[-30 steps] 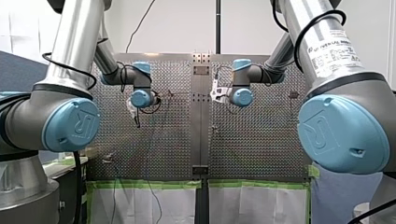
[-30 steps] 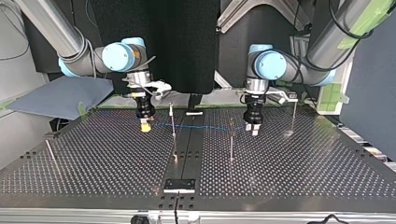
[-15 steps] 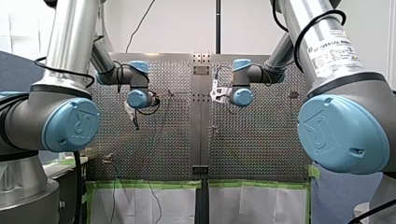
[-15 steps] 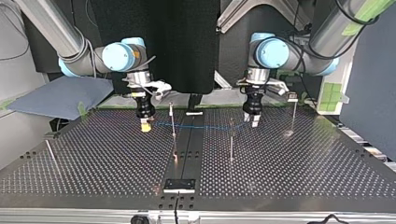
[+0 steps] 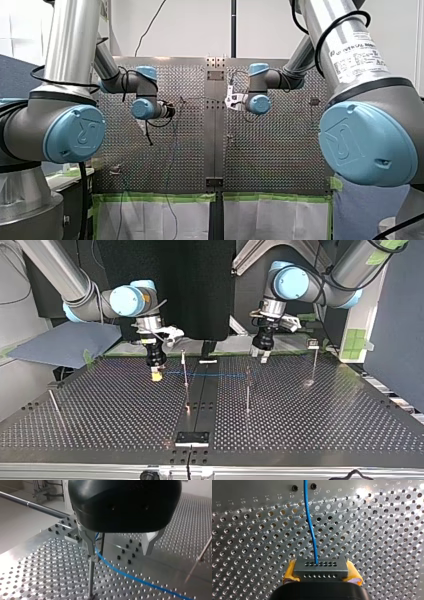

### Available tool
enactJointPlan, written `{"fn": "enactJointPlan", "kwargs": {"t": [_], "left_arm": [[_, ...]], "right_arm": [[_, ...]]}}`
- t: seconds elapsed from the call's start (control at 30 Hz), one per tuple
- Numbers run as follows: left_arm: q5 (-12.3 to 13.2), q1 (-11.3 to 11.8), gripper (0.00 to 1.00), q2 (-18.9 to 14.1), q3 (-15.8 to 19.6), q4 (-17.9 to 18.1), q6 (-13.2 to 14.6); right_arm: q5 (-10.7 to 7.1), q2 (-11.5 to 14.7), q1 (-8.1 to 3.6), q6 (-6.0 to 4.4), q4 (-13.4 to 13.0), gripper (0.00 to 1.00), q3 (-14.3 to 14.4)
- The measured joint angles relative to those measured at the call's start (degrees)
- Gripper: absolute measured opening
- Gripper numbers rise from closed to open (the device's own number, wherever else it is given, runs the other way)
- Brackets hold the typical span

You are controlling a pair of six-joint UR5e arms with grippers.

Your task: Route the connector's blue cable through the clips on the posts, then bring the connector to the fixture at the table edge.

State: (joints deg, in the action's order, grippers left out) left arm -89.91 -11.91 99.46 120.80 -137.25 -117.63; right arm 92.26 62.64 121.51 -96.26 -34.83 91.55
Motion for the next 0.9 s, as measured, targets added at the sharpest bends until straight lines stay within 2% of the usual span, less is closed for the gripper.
{"fn": "enactJointPlan", "kwargs": {"t": [0.13,0.33,0.53,0.67,0.73,0.77,0.9], "left_arm": [[1.57,-0.21,0.91,-0.72,0.27,0.11,-1.09],[0.96,-0.67,0.88,-3.18,0.38,-0.29,-0.5],[0.05,-1.39,0.85,-5.9,0.41,-2.46,2.09],[-0.18,-1.96,0.83,-6.35,0.4,-4.39,4.04],[0.15,-2.27,0.83,-6.41,0.4,-5.13,4.99],[0.55,-2.46,0.78,-6.41,0.41,-5.4,5.61],[2.33,-2.88,0.78,-6.41,0.39,-4.87,7.65]], "right_arm": [[-0.03,0.0,0.0,-0.05,0.02,0.0,0.0],[-0.02,-0.01,0.0,-0.08,0.02,0.0,0.0],[-0.12,-0.01,0.05,-0.09,0.22,0.0,0.0],[-0.3,0.0,-0.03,-0.09,0.27,0.0,0.0],[-0.44,-0.01,-0.05,-0.09,0.28,0.0,0.0],[-0.49,0.0,-0.05,-0.09,0.28,0.0,0.0],[-0.6,0.0,-0.08,-0.16,0.32,0.0,0.0]]}}
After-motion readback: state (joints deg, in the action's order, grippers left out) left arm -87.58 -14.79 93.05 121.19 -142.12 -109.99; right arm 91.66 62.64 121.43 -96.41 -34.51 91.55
